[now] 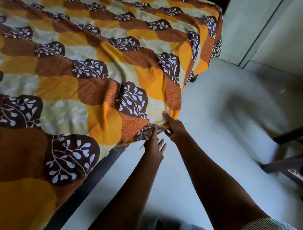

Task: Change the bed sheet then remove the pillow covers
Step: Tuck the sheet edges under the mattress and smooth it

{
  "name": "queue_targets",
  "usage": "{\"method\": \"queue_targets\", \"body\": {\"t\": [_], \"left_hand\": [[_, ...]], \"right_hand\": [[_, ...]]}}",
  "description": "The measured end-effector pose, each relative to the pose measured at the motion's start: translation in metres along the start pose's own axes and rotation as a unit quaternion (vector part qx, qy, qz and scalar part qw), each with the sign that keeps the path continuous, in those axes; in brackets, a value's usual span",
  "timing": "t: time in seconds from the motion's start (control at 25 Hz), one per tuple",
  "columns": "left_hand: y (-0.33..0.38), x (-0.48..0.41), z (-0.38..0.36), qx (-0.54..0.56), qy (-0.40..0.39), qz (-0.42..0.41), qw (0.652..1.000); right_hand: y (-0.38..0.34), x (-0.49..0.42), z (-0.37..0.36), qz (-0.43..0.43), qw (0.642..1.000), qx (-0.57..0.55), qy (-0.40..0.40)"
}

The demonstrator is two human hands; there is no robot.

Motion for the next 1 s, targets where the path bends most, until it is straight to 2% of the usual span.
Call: {"method": "queue_targets", "body": {"t": [0.08,0.32,0.4,0.56,0.8,0.88,0.96,1.0], "left_hand": [[0.001,0.009,-0.002,0.003,0.012,-0.007,1.0],[0.034,0.04,-0.011,0.151,0.01,-0.157,0.976],[0.043,0.044,-0.011,0.193,0.005,-0.176,0.965],[0.053,0.044,-0.008,0.269,0.02,-0.214,0.939],[0.047,0.035,-0.017,0.359,-0.048,-0.272,0.891],[0.046,0.029,-0.013,0.342,-0.084,-0.285,0.891],[0.046,0.026,-0.008,0.306,-0.115,-0.302,0.895],[0.046,0.026,-0.005,0.29,-0.128,-0.309,0.897]], "right_hand": [[-0.012,-0.005,0.002,0.022,1.0,-0.003,0.015],[-0.019,-0.014,0.003,0.017,0.997,0.07,0.001],[-0.019,-0.014,0.006,-0.004,0.997,0.075,-0.033],[-0.018,-0.007,0.015,-0.113,0.987,0.008,-0.117],[-0.021,-0.016,0.015,-0.106,0.987,0.067,-0.105],[-0.018,-0.021,0.011,-0.12,0.986,0.028,-0.112],[-0.014,-0.023,0.005,-0.154,0.973,-0.096,-0.145],[-0.015,-0.022,0.001,-0.175,0.955,-0.176,-0.164]]}}
Point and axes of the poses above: each hand's wrist, its own x-axis away from the middle knuckle, its own z-axis out of the back of the hand, y = z × x, the point moved 5 cm from there along -x, towards the middle knuckle, and after that the axes turned 13 degrees about -x, right-handed, at the moved point
